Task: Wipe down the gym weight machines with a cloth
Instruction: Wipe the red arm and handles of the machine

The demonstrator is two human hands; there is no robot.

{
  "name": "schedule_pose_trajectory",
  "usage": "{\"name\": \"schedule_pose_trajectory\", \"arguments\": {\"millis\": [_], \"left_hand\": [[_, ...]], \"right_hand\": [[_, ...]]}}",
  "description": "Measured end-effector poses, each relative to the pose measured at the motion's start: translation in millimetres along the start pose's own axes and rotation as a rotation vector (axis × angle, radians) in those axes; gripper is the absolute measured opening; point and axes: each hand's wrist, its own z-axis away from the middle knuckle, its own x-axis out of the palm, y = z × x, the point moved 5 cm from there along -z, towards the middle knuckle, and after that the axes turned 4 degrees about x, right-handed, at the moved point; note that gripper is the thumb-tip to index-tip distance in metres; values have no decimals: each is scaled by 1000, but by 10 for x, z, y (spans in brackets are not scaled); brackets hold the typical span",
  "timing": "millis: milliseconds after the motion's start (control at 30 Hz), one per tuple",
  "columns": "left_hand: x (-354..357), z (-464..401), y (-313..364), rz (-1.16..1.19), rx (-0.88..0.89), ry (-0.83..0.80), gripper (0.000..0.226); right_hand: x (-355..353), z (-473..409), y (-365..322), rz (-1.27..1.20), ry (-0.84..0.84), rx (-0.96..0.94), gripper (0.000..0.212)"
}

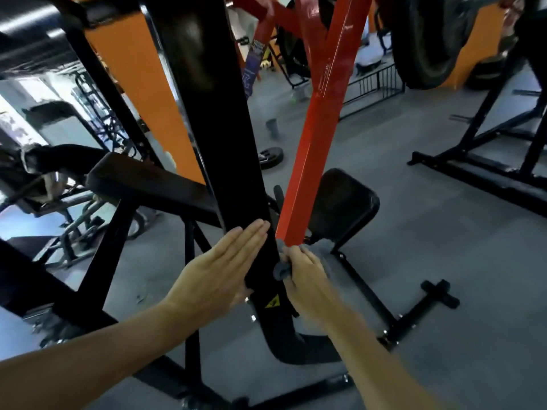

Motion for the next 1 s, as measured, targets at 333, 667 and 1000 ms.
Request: {"name": "schedule_pose_trajectory", "arguments": {"millis": [333,667,1000], "left_hand": [[-155,2,-161,79,127,-88,93],[-629,-289,-684,633,41,-164,91],[-1220,-601,-1454,1513,-319,115,26]], "right_hand": [[-455,265,-109,-36,-340,147,29],[-1140,214,-1037,-475,-148,314,23],[-2149,59,-2093,-370,-34,33,20]]}}
